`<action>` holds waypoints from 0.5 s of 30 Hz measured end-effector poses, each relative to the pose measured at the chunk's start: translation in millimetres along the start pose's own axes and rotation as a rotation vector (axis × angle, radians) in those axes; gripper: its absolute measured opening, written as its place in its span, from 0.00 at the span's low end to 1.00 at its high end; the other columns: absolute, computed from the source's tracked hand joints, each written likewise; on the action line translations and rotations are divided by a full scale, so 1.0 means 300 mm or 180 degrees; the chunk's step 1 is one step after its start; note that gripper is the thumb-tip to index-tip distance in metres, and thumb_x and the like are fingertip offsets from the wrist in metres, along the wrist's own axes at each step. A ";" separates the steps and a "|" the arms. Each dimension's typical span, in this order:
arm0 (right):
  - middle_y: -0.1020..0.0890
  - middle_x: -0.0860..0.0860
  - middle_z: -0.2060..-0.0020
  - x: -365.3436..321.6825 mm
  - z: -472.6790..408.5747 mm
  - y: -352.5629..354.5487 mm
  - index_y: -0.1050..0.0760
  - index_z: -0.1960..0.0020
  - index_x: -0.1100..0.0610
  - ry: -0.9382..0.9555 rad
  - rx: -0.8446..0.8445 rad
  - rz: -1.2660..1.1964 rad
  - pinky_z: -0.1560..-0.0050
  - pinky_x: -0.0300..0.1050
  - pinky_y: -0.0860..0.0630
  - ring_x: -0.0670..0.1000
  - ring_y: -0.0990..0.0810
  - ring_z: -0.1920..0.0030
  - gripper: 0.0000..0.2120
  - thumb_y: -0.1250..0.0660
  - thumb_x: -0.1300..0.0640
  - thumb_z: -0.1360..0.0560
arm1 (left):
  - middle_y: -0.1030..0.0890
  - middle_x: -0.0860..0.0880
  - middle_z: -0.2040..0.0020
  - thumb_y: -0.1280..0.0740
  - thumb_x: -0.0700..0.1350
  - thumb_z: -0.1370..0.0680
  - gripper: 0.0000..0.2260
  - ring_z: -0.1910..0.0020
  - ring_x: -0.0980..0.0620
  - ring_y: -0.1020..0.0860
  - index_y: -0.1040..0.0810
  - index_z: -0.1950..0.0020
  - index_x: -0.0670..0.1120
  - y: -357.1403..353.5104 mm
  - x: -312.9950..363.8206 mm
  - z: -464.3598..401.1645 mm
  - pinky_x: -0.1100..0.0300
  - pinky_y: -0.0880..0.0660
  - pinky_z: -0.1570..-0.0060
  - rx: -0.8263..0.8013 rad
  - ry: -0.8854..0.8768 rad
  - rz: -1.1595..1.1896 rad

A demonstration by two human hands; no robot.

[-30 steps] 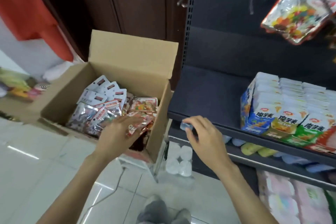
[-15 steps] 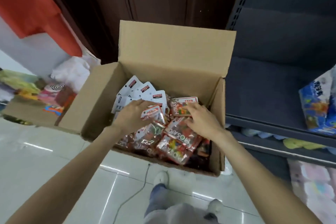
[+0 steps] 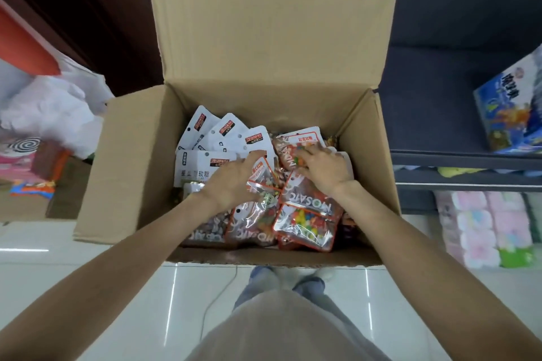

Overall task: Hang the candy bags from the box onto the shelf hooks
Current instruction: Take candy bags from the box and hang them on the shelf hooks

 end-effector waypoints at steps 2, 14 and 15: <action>0.24 0.50 0.34 -0.006 0.007 0.050 0.40 0.25 0.46 0.0066 0.0236 0.0305 0.45 0.52 0.25 0.57 0.22 0.40 0.23 0.44 0.57 0.18 | 0.20 0.41 0.46 0.26 0.50 0.28 0.37 0.49 0.42 0.21 0.45 0.25 0.53 0.006 -0.004 -0.003 0.52 0.24 0.51 0.0038 -0.0008 -0.0077; 0.45 0.53 0.25 0.026 0.193 0.054 0.26 0.40 0.49 -0.0151 -0.0502 -0.1142 0.29 0.57 0.40 0.61 0.47 0.25 0.13 0.34 0.47 0.22 | 0.21 0.43 0.42 0.31 0.51 0.24 0.34 0.52 0.45 0.20 0.46 0.23 0.54 0.028 -0.001 0.019 0.51 0.23 0.56 0.0355 -0.0169 -0.0199; 0.46 0.55 0.25 0.031 0.177 0.045 0.31 0.35 0.48 -0.0269 -0.0531 -0.1173 0.30 0.57 0.39 0.63 0.46 0.26 0.18 0.32 0.48 0.23 | 0.22 0.44 0.41 0.31 0.52 0.24 0.34 0.52 0.45 0.20 0.46 0.23 0.54 0.027 0.001 0.021 0.51 0.23 0.56 0.0341 -0.0178 -0.0215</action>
Point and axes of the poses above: each hand's wrist, its own z-axis away from the middle knuckle, its own y-axis out of the back of the hand, x = y × z, the point moved 10 cm from there along -z, towards the middle knuckle
